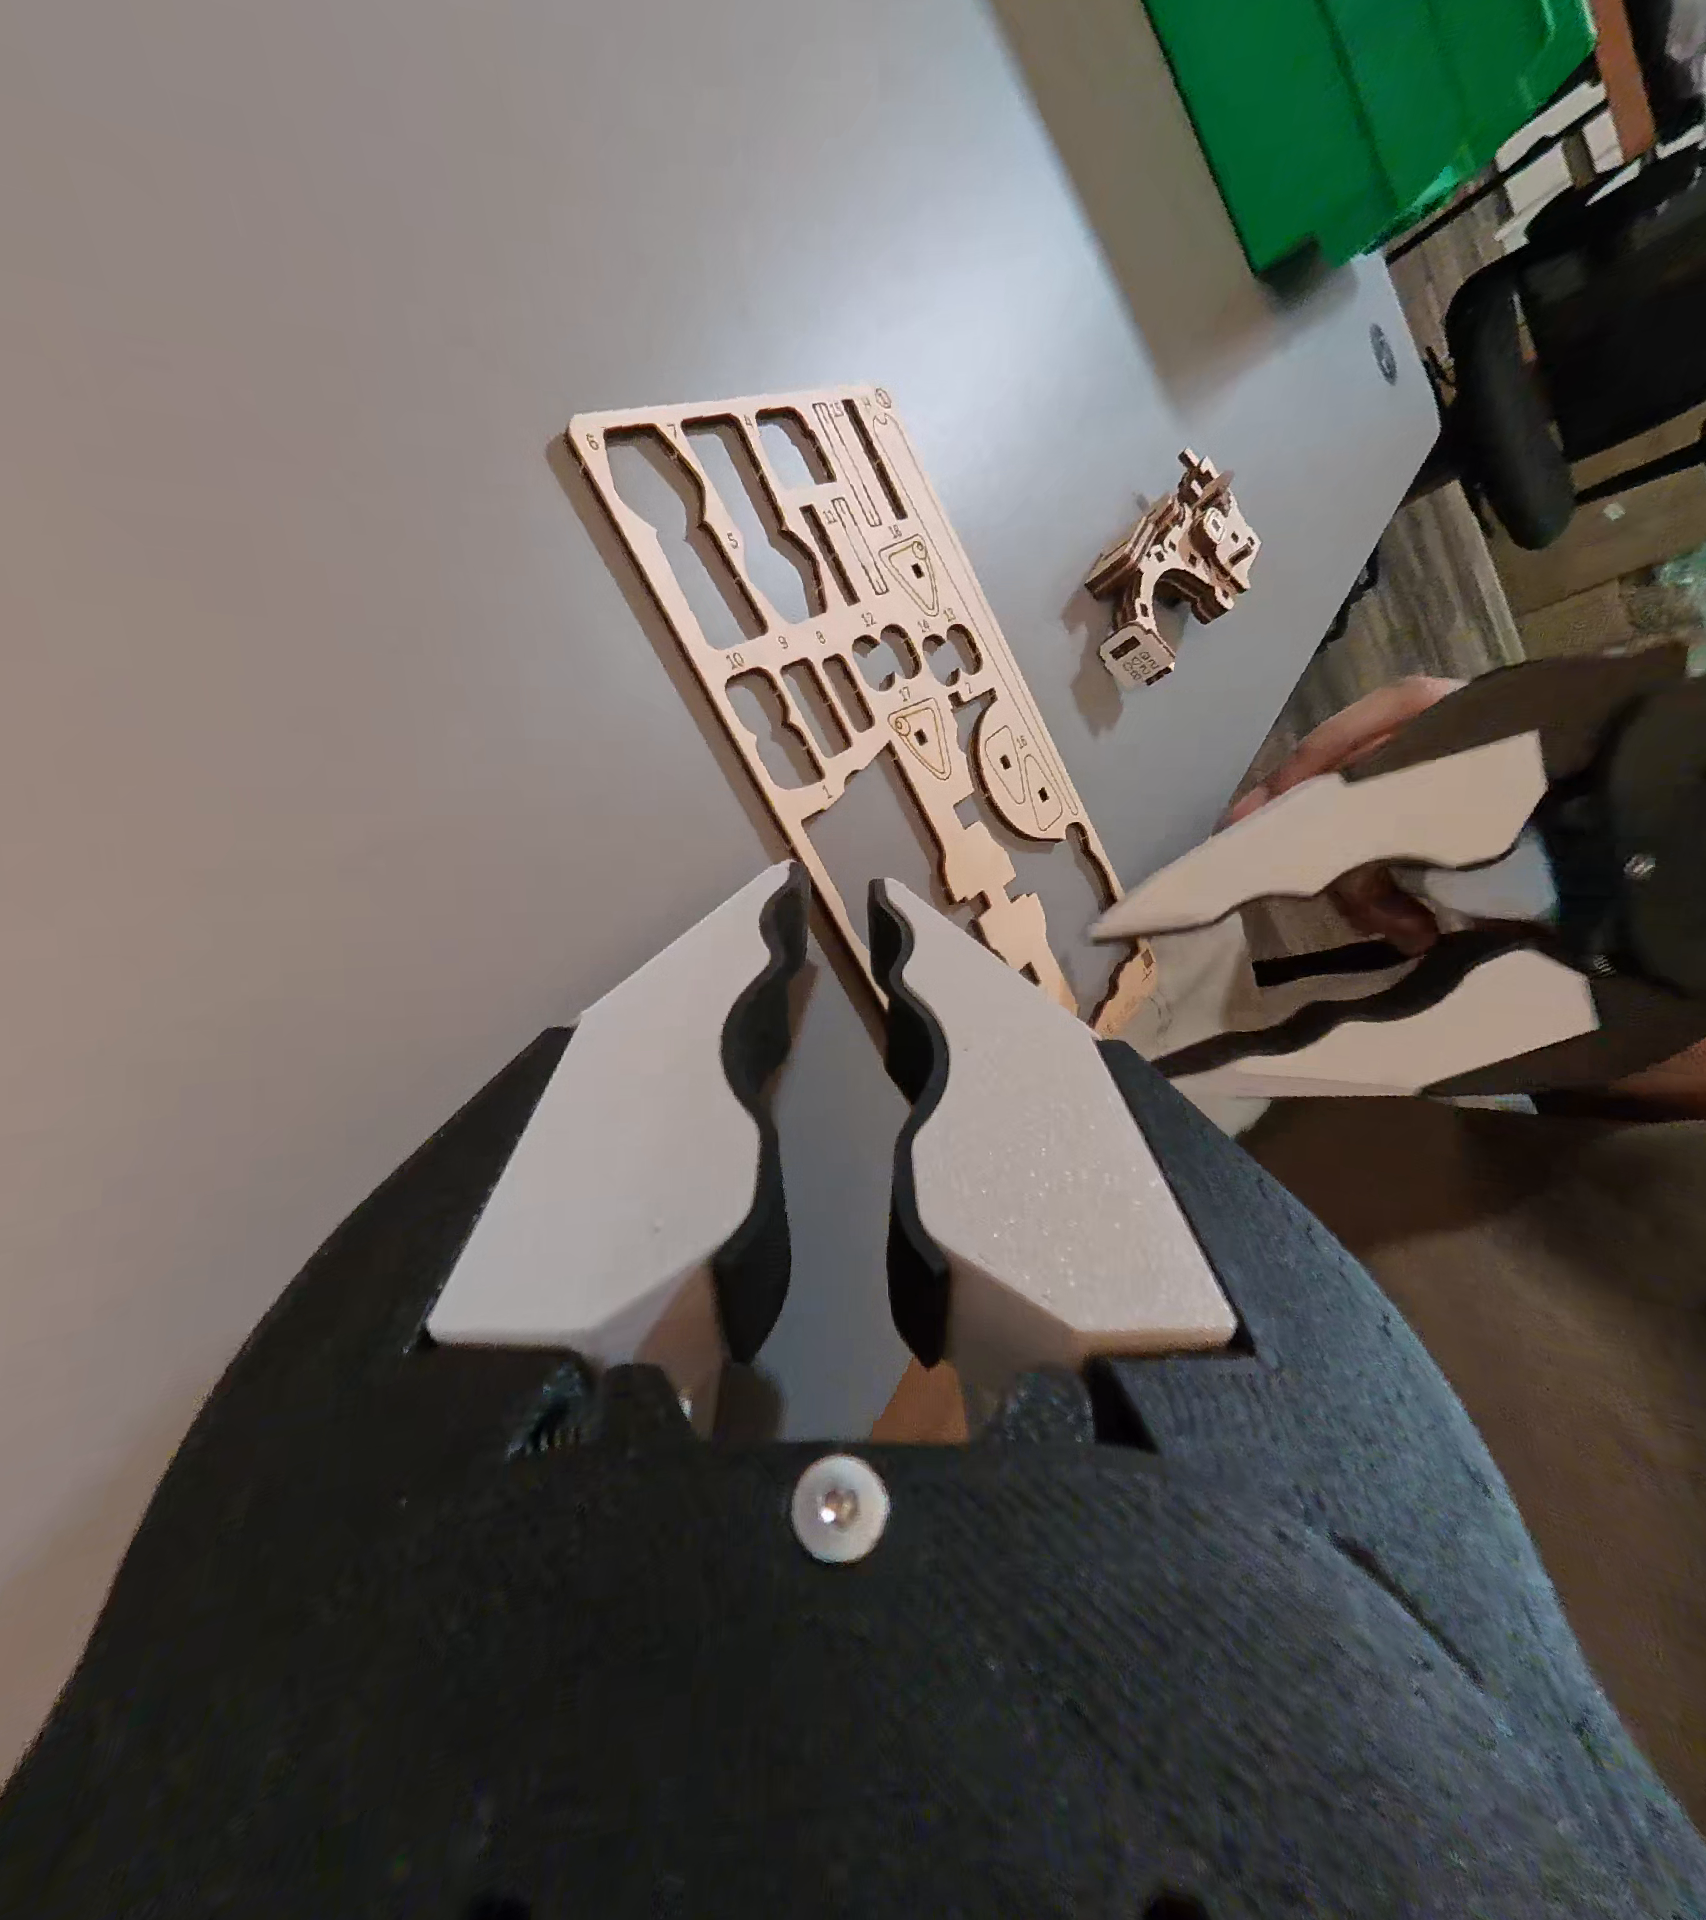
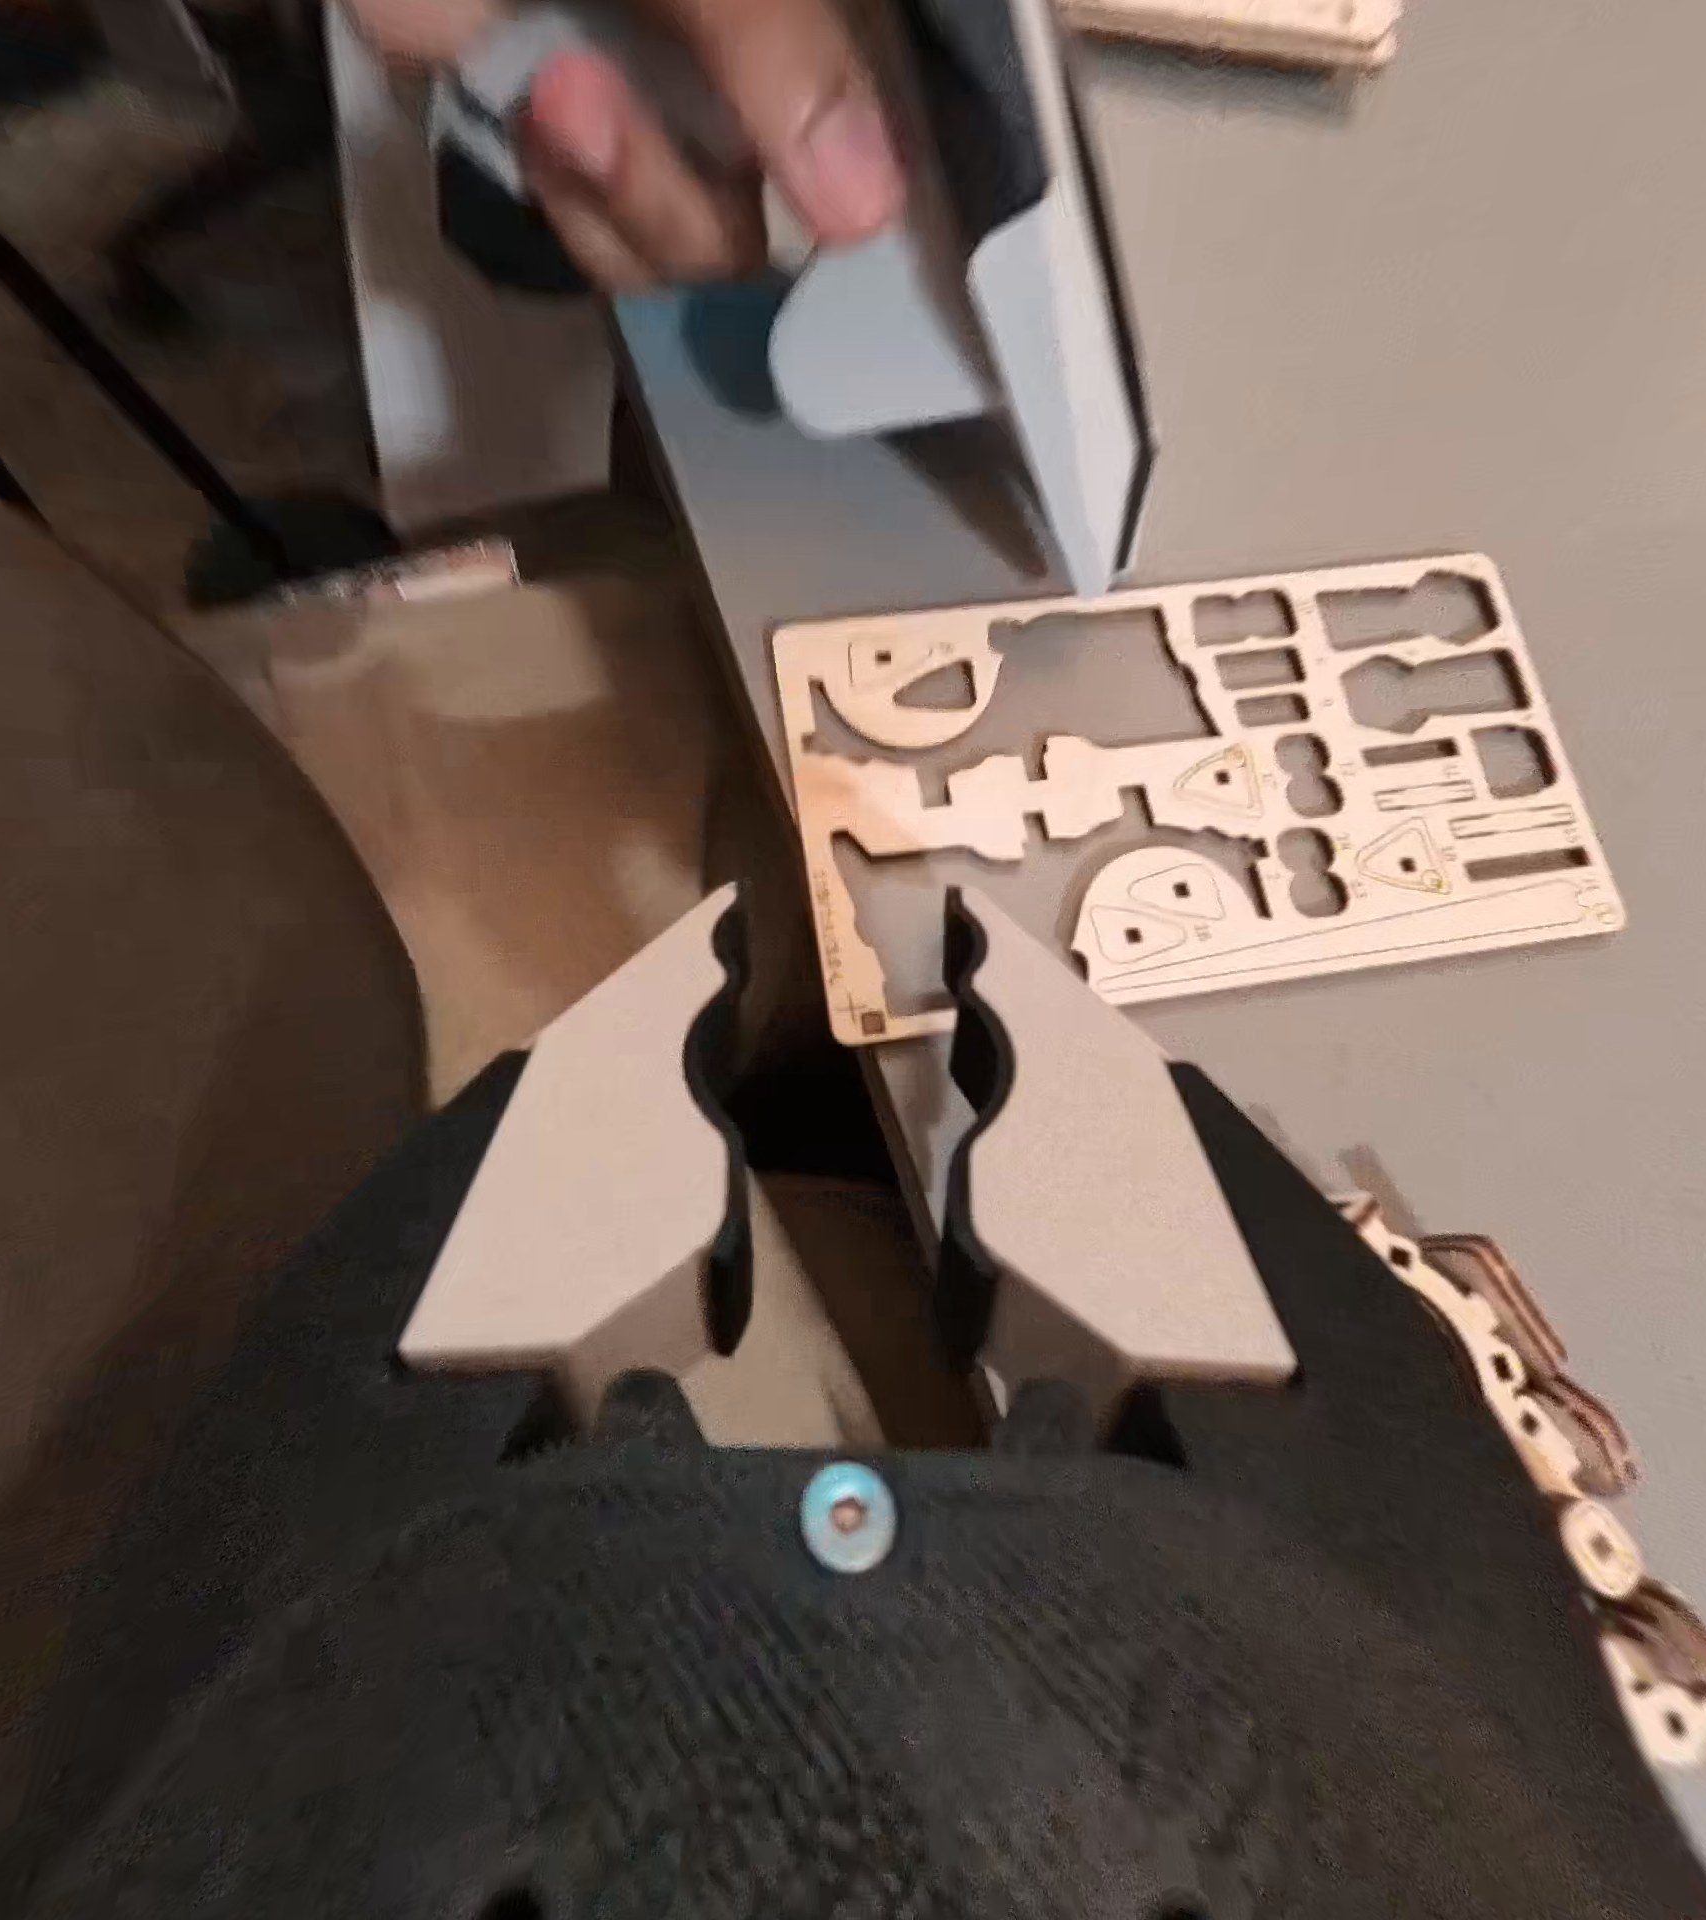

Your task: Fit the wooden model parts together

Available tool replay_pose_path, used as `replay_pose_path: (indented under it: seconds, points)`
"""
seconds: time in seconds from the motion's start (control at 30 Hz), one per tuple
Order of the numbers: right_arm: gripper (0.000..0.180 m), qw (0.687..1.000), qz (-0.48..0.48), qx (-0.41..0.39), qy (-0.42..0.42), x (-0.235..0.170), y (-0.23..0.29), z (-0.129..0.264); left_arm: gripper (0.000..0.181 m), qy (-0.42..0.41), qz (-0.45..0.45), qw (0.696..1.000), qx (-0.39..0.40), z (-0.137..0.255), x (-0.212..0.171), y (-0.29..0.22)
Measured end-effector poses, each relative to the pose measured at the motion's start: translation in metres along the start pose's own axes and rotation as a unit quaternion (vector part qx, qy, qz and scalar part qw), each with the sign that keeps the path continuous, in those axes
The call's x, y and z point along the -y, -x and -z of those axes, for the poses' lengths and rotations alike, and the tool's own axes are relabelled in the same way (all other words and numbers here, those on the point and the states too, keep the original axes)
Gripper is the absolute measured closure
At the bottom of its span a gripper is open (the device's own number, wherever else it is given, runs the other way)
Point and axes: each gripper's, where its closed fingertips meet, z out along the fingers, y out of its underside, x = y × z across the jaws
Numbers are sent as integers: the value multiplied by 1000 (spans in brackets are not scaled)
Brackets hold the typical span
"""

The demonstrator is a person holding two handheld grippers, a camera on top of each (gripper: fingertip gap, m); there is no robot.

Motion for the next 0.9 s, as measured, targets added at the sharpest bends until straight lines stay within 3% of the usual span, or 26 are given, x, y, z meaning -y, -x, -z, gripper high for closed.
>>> replay_pose_path:
  seconds: [0.03, 0.17, 0.3, 0.43, 0.53, 0.6, 0.67, 0.77, 0.9]
  points:
    - [149, 1000, 21, 0, 16, -5, 2, -3, 172, -3, 3, 1000, -5, 0, 1, 0]
    - [173, 998, 57, 3, 0, -1, 8, -9, 176, -19, 23, 999, -37, 3, 6, -1]
    - [174, 996, 86, -26, 2, 2, 2, -7, 169, -82, 50, 994, -49, 18, 26, 5]
    - [175, 992, 76, -67, -74, 29, -11, 11, 157, -144, 97, 981, -89, 39, 44, 7]
    - [174, 987, 78, -76, -122, 42, -15, 25, 134, -102, 132, 970, -174, 37, 33, -12]
    - [175, 983, 96, -69, -143, 49, -10, 30, 132, -82, 152, 960, -221, 33, 30, -26]
    - [175, 980, 120, -65, -144, 50, -4, 30, 140, -77, 146, 955, -246, 32, 28, -38]
    - [175, 977, 157, -69, -125, 45, 1, 24, 176, -76, 122, 955, -259, 31, 26, -50]
    - [175, 975, 172, -82, -115, 41, 0, 19, 180, -87, 106, 958, -254, 33, 29, -53]
